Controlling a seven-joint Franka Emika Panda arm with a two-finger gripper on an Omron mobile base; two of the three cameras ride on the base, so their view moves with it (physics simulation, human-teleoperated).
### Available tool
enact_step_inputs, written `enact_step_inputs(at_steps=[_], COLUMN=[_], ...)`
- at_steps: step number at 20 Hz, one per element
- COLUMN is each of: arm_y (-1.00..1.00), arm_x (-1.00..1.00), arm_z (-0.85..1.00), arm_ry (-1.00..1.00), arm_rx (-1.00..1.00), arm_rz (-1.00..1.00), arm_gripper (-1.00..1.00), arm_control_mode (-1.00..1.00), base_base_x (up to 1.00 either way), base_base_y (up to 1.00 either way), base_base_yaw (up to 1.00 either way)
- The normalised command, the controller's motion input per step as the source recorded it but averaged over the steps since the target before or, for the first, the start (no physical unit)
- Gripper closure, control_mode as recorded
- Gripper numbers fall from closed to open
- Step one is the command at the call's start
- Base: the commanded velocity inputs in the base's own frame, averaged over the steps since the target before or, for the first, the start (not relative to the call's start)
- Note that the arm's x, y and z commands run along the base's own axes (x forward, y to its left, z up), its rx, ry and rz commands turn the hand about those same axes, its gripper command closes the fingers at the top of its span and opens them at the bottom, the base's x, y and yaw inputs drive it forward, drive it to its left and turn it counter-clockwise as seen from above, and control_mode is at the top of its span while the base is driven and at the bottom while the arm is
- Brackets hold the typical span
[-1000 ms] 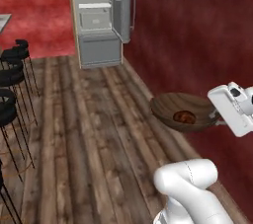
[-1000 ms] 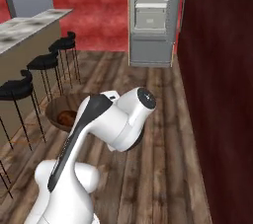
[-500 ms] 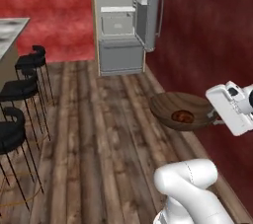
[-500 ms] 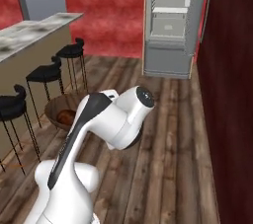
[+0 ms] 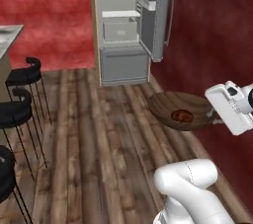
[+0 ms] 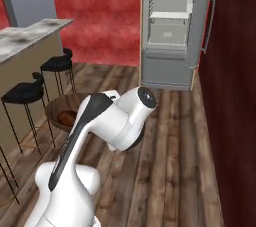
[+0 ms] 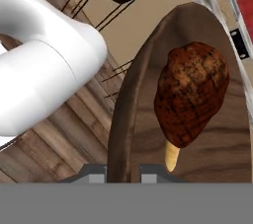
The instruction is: Place one of the steaks on the plate and the other in the bowl. Then place the bowl in the fridge.
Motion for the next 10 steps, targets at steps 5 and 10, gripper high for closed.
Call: enact_step_inputs(at_steps=[5, 10], arm_y=[0.0, 0.0], arm_x=[0.0, 0.0], arm_z=[0.0, 0.0], arm_ry=[0.0, 0.0], arm_rx=[0.0, 0.0], arm_rz=[0.0, 0.0], arm_gripper=[1.0, 1.0], arm_control_mode=[1.0, 1.0], base_base_x=[1.0, 1.0], base_base_y=[0.19, 0.22], base_base_yaw=[-0.11, -0.07])
